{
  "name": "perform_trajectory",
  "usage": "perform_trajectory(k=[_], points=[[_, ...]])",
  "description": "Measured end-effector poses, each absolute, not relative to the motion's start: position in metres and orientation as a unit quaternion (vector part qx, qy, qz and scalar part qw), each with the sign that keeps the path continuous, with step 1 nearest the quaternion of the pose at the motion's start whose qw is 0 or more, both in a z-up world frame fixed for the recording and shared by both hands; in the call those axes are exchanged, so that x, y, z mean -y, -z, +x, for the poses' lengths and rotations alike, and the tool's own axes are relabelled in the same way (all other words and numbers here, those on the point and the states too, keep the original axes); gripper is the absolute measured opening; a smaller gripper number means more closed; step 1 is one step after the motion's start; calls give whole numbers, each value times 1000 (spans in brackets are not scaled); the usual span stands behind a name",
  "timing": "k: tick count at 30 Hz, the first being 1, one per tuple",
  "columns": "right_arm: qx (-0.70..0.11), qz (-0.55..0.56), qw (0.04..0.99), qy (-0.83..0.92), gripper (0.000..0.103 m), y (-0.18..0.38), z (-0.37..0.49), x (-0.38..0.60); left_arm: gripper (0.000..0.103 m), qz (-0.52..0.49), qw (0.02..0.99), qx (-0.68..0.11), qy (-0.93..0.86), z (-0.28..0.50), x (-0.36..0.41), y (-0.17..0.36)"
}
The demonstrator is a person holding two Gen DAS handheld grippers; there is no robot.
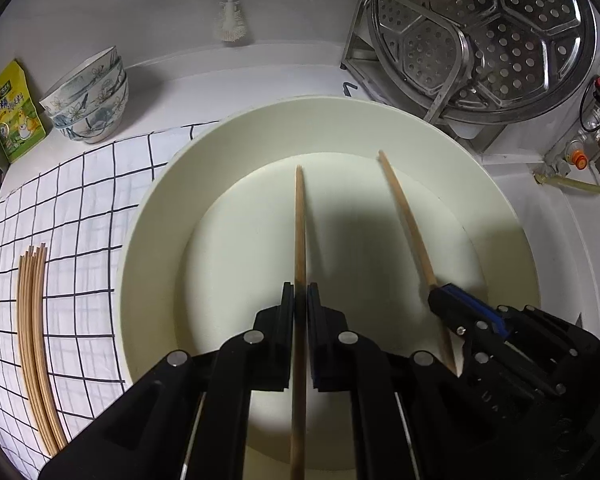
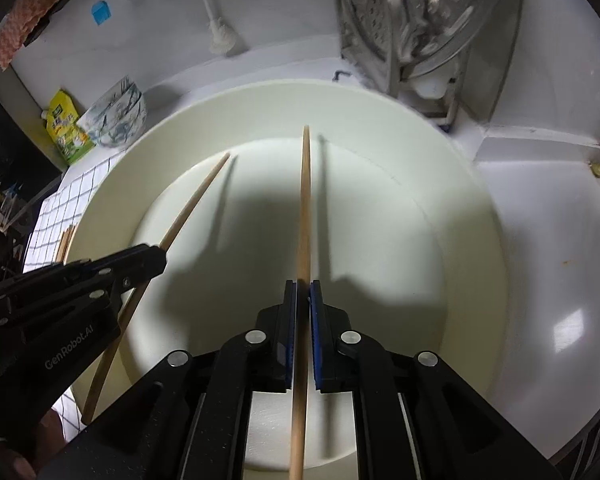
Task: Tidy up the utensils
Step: 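Open the left tool while the right tool opens, dropping chopsticks into basin, then move both open tools back to the chopstick bundle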
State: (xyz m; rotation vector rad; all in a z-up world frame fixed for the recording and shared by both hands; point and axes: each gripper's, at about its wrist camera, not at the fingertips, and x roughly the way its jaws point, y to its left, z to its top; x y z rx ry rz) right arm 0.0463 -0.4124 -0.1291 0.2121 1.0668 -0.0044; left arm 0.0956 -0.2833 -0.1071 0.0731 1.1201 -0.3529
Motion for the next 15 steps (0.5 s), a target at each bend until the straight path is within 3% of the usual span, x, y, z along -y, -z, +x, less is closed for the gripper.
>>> perform_trajectory(k=[2,7,15], points=[[-500,102,860,5,19,125,44,414,21,37,836,-523,163,95,284,104],[-495,103,863,5,19,119,43,411,48,33,849,-504,157,93,274,90],[-484,98,869,3,19,105,38,399,49,29,861,-484,152,88,256,71]])
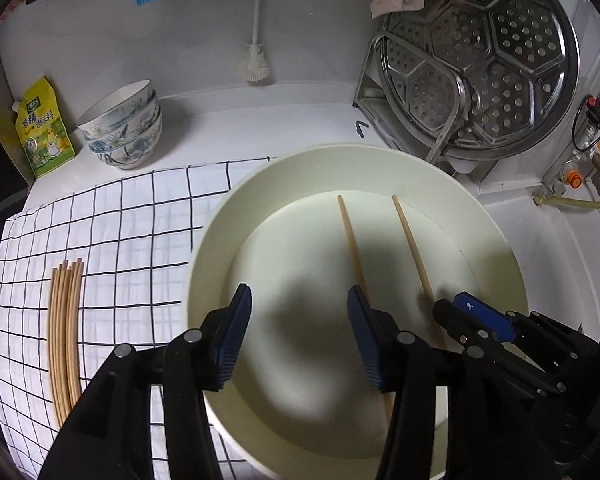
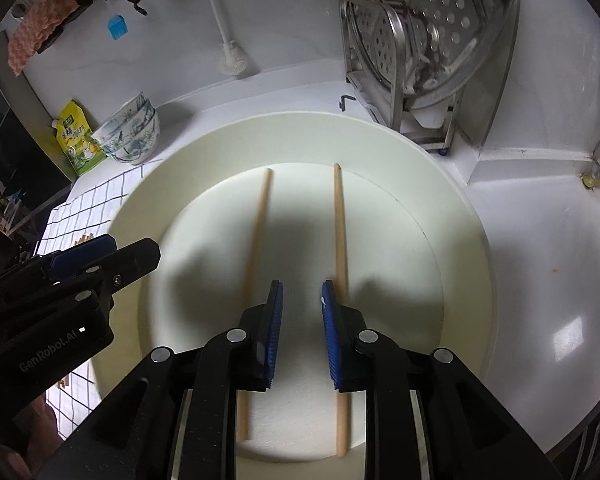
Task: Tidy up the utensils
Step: 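Move both open tools back to the chopstick bundle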
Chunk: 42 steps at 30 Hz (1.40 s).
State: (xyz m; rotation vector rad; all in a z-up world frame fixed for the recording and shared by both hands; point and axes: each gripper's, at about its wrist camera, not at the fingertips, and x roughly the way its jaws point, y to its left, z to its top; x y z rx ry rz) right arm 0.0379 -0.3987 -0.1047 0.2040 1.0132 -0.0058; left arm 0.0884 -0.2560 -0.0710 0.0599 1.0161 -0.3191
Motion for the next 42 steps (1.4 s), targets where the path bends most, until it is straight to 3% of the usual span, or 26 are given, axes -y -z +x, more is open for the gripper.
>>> perform_trajectory(k=[18,26,28,42], points=[[-464,88,881,-19,24,65,20,317,62,31,890,-440,111,58,153,26],[-459,76,884,-53,33,53,19,258,72,30,902,-424,82,53,93,8],[-458,72,884,-57,38,52,20,245,80,28,902,-425,76,53,79,7],[-479,51,870,-100,49,66,30,155,90,23,888,-458,20,46,-39,36]])
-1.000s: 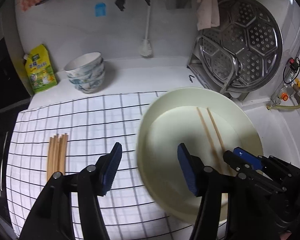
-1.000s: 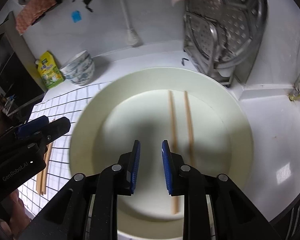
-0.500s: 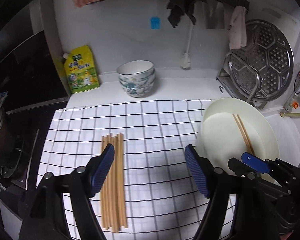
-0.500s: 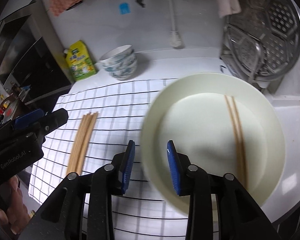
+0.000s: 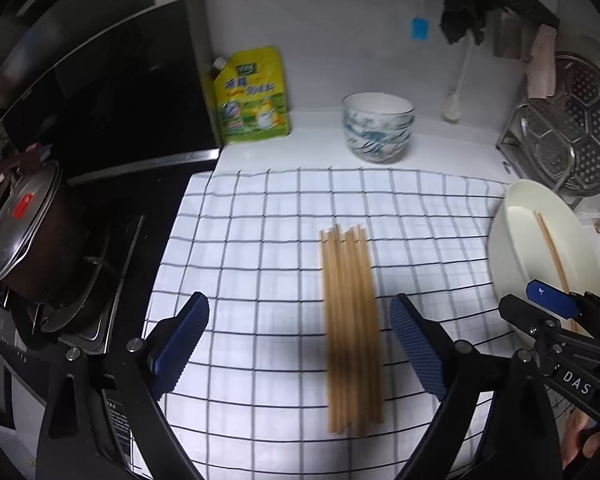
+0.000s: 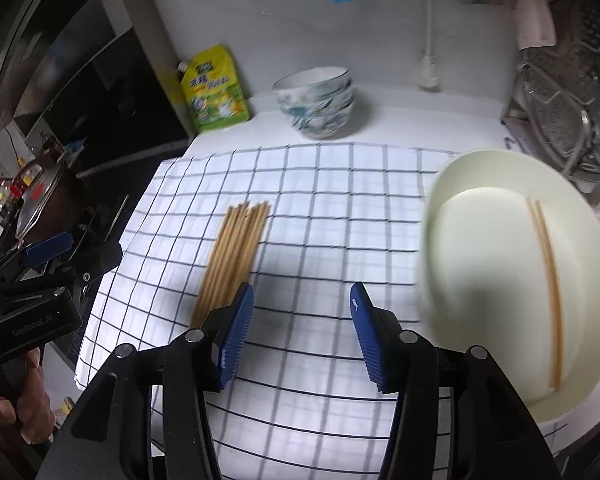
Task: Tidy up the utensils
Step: 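Move both open tools back to the chopstick bundle, then close the left tool on one chopstick while the right tool grasps another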
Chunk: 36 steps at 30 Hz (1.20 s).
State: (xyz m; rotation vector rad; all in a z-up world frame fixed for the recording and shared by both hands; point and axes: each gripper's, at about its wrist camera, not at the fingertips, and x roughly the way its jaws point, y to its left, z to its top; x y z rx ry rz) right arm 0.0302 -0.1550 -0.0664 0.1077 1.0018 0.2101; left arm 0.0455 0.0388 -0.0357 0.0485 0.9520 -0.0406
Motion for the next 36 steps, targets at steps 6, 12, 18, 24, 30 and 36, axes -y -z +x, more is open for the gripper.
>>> perform_trajectory(k=[6,12,18,24,30,36], points=[[-501,44,857,-110,53,96,36,118,93,29,878,-478,11,49,-69,64],[-534,50,838,-100,53,132,39,103,94,27,867,-498,11,56,-84,93],[-550,49,831,-75,53,157,41,95,94,33,861,-507,28,62,-87,114],[-547,49,833,-62,53,168,47,87,93,33,855,-516,41,66,-88,128],[-544,39,836,-54,53,171,51,81,95,27,850,-524,51,68,-90,137],[-544,30,837,-48,53,171,50,81,95,22,849,-525,57,68,-90,141]])
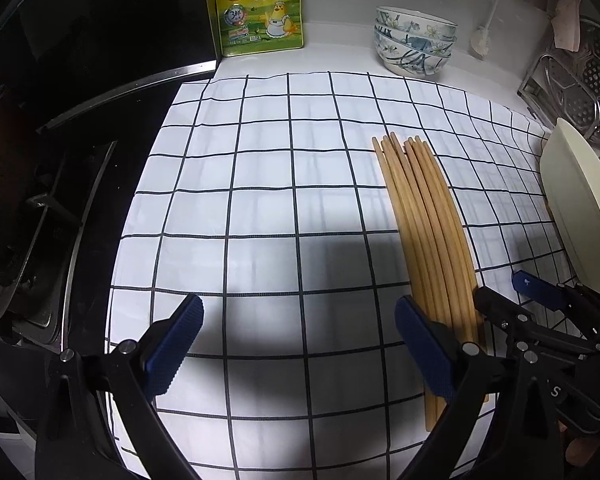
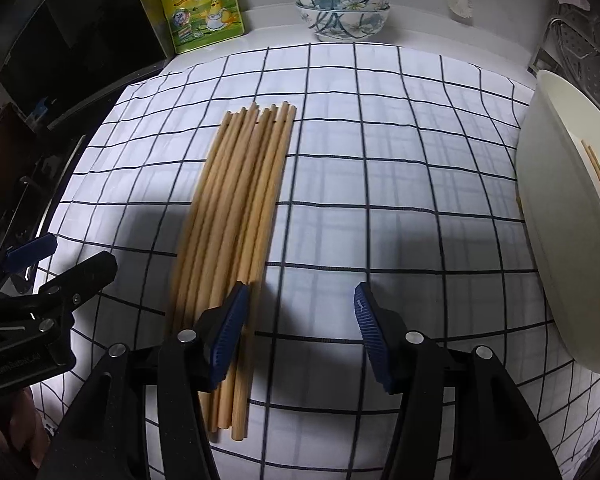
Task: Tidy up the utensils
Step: 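Close the left tool on one chopstick while the right tool grasps another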
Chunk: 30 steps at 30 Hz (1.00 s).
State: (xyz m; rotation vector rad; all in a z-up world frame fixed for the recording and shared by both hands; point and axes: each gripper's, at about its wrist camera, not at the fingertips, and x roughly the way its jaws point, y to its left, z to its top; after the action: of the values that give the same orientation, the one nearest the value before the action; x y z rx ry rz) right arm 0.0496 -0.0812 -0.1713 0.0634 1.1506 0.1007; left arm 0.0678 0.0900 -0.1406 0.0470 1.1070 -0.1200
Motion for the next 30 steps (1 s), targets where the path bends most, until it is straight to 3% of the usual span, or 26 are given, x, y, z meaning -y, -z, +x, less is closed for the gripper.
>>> perform_trajectory(k=[30], points=[[-539,35,841,-20,53,164,39,107,95,47,845,-529,65,72,-61,165]])
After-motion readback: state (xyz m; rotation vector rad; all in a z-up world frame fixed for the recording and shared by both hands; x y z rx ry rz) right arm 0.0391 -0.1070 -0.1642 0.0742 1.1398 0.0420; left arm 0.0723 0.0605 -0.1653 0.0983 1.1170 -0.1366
